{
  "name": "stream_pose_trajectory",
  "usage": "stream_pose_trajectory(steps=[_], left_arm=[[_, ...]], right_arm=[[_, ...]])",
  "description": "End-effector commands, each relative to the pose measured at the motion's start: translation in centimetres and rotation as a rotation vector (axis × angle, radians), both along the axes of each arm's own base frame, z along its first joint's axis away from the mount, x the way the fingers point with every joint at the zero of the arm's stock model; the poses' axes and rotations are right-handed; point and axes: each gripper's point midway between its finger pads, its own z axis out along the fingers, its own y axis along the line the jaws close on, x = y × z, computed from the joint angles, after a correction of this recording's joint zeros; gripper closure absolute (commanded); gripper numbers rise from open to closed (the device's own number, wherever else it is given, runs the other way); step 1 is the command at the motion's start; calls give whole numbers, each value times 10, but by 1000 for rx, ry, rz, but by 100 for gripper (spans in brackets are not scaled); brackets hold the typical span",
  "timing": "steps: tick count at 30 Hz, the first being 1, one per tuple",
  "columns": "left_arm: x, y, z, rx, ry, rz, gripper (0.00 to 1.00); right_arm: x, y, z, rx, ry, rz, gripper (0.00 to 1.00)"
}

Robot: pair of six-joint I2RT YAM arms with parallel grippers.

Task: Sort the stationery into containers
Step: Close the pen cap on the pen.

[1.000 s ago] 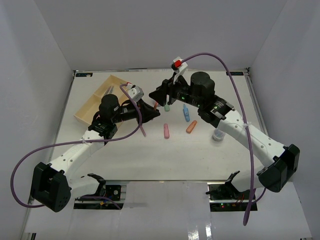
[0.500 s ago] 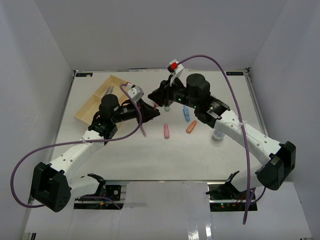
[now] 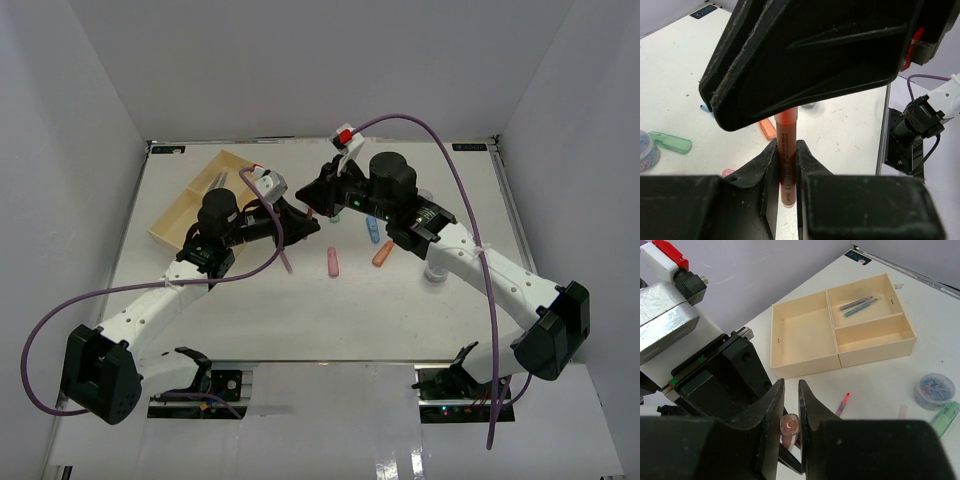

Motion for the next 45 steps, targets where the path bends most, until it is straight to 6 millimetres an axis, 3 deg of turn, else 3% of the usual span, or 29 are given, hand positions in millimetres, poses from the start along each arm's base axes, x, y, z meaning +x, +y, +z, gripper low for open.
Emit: stream_pose_trajectory(steps=[1,7,23,45], left_arm=[[-7,1,27,-41,-61,-11,100],[-9,1,34,-53,-73,-13,100],[-5,3,92,-132,-212,13,100],[6,0,142,-160,-330,27,100]], right_arm=[[-1,1,3,10,-27,-8,92],[-4,0,-8,-18,-14,-5,92],[-15,-10,-62,-179,69,-8,92],[-33,-27,-118,-350,211,12,92]])
